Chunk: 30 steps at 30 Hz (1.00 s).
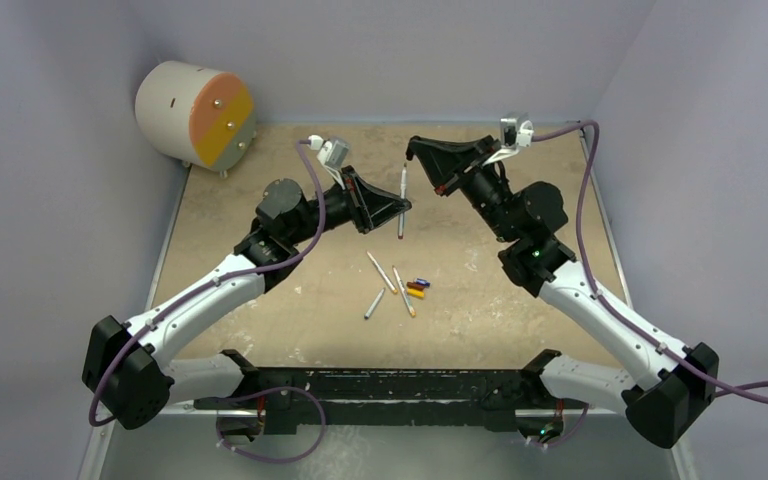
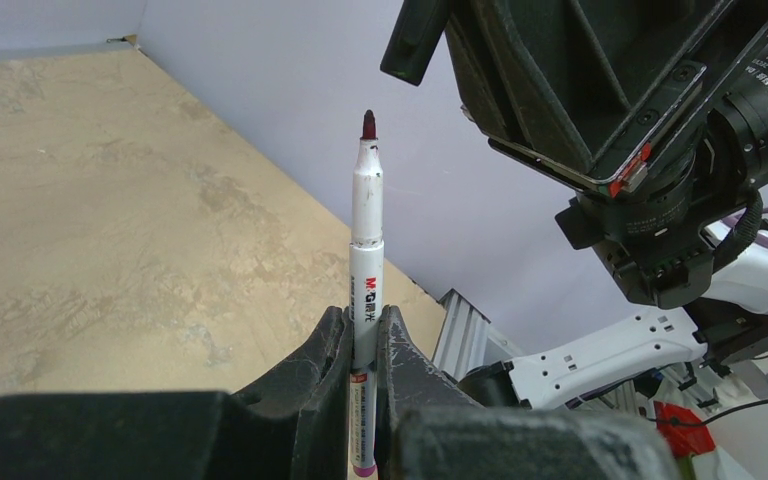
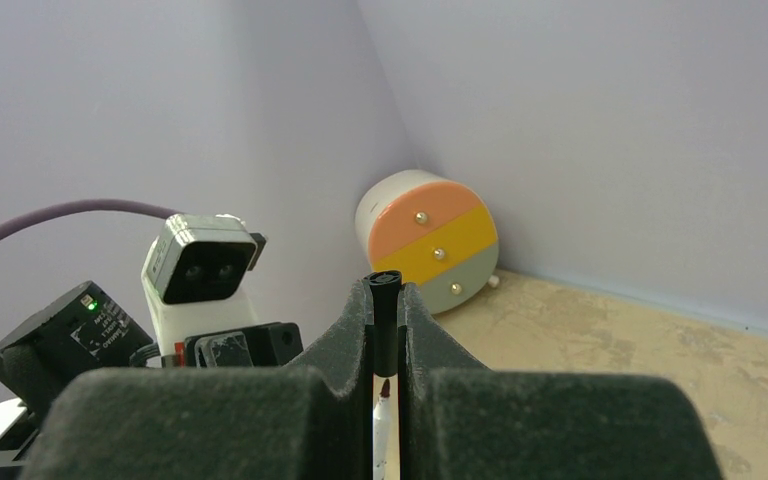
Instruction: Insert the pens into the pen caps
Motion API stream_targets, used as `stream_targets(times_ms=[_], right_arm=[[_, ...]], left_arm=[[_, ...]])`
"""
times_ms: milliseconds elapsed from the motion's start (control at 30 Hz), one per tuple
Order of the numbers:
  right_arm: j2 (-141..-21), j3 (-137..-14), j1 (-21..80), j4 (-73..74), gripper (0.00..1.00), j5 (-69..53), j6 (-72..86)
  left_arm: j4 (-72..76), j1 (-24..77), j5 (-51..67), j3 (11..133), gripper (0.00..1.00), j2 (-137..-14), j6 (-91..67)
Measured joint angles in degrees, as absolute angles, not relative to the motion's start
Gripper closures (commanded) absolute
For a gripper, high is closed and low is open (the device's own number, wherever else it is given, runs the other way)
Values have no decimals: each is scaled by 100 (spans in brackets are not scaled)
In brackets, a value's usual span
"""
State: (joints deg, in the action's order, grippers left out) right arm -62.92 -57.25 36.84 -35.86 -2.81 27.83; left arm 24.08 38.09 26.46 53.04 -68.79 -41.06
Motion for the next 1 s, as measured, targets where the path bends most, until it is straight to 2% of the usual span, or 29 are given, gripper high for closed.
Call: stream_targets(times_ms=[1000], right_arm=[[-6176,-5430,3682,-3312,100,-593,2801]], left_arm=[[2049,3872,2534,5424,100,-6904,-3935]])
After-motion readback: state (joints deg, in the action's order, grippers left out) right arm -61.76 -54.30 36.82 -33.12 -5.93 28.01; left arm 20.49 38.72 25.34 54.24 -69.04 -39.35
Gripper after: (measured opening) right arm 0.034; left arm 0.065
